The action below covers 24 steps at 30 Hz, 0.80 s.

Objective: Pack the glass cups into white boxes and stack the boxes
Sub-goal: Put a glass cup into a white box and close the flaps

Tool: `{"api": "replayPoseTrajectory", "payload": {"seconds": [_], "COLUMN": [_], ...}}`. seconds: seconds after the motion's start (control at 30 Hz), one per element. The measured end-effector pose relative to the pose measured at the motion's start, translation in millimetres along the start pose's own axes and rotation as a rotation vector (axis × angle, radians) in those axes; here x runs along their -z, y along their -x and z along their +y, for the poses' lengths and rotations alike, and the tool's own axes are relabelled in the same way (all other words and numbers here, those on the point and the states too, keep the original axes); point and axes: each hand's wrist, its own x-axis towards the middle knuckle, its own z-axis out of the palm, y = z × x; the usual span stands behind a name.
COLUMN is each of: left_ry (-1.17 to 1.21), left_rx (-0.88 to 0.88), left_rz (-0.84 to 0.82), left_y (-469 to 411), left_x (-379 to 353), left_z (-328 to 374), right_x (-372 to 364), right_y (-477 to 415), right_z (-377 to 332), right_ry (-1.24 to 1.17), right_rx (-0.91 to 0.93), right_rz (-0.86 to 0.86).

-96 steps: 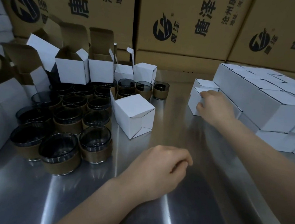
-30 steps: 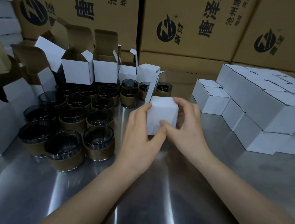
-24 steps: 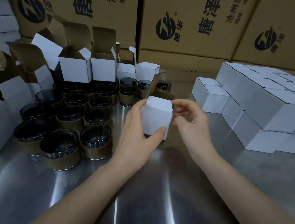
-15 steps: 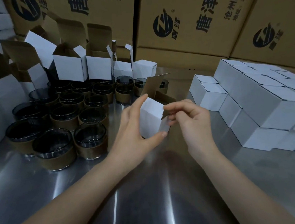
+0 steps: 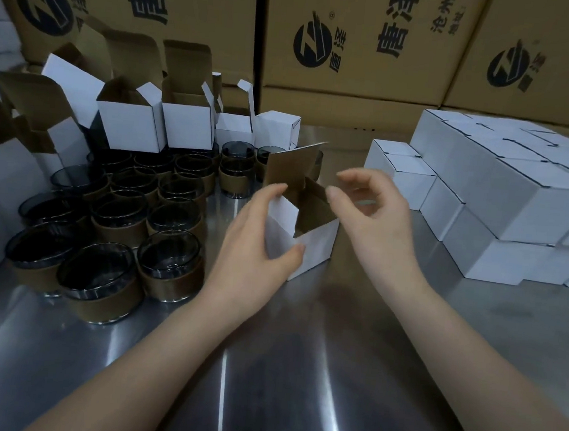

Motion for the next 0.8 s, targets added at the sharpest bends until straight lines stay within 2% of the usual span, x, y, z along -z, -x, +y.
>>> {"api": "replayPoseTrajectory", "payload": {"seconds": [0.1,0.23,0.57,0.8], "left_ry": [0.04,0.109,0.354,0.349], "left_rx": [0.037,0.086,0.076,0.133], "left_rz": [-0.008,-0.015,-0.012,-0.007], "left_y": [0,-1,-4,-3], "left_x": [1,0,-5,-2], "left_z": [-2,-1,-6,-6], "right_x": [-1,1,1,3], "right_y": [-1,-4,-10,-13], "right_z": [3,4,11,14], "right_ry": [-0.06,-0.085,-0.07,-0.135], "right_rx": [-0.076,-0.091,-0.222,-0.347], "right_rz": [-0.001,0.009,0.058,0.041]}}
